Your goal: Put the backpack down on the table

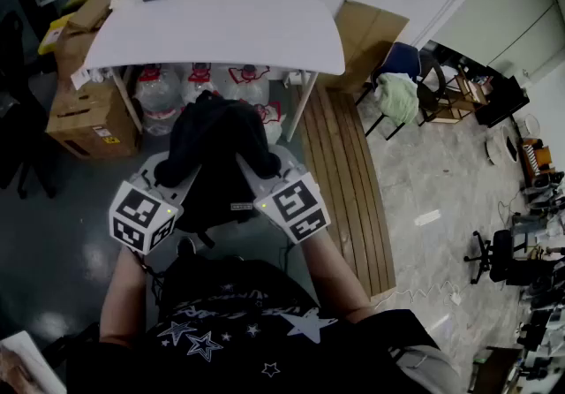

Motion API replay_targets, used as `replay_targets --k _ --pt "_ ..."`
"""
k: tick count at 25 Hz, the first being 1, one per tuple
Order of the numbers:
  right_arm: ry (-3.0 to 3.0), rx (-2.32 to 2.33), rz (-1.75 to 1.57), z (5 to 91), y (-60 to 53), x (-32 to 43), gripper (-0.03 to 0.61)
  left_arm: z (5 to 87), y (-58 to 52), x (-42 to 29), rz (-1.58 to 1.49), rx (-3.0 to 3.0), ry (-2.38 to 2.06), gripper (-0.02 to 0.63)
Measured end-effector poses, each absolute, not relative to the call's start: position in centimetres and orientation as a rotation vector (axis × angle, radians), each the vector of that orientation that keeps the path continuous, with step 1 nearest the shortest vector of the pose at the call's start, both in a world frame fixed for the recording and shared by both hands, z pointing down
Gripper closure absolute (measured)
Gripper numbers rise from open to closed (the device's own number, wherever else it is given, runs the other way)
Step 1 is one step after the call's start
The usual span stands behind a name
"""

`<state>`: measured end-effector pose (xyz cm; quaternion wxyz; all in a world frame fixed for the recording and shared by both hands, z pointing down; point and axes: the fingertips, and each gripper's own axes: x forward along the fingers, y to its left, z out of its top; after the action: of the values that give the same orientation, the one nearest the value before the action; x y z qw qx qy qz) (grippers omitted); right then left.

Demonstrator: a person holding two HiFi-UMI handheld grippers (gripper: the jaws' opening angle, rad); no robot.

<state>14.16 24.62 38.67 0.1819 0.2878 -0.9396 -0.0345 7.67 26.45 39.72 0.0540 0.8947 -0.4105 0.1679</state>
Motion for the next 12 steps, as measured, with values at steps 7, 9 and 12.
replay_targets --k 7,9,12 --pt "-2.642 0.783 -0.093 38.9 25.8 14.2 0.563 39.8 27.6 7.7 0.518 2.697 -1.25 0.565" --pt "-2.645 0.77 -0.091 39.2 26.1 14.4 0.563 40.1 28.0 7.9 0.521 2.688 -1.256 0.565" --pt "-2.654 0.747 -0.08 39.4 26.6 14.8 0.563 40.4 28.8 8.3 0.518 2.657 -1.268 0.565"
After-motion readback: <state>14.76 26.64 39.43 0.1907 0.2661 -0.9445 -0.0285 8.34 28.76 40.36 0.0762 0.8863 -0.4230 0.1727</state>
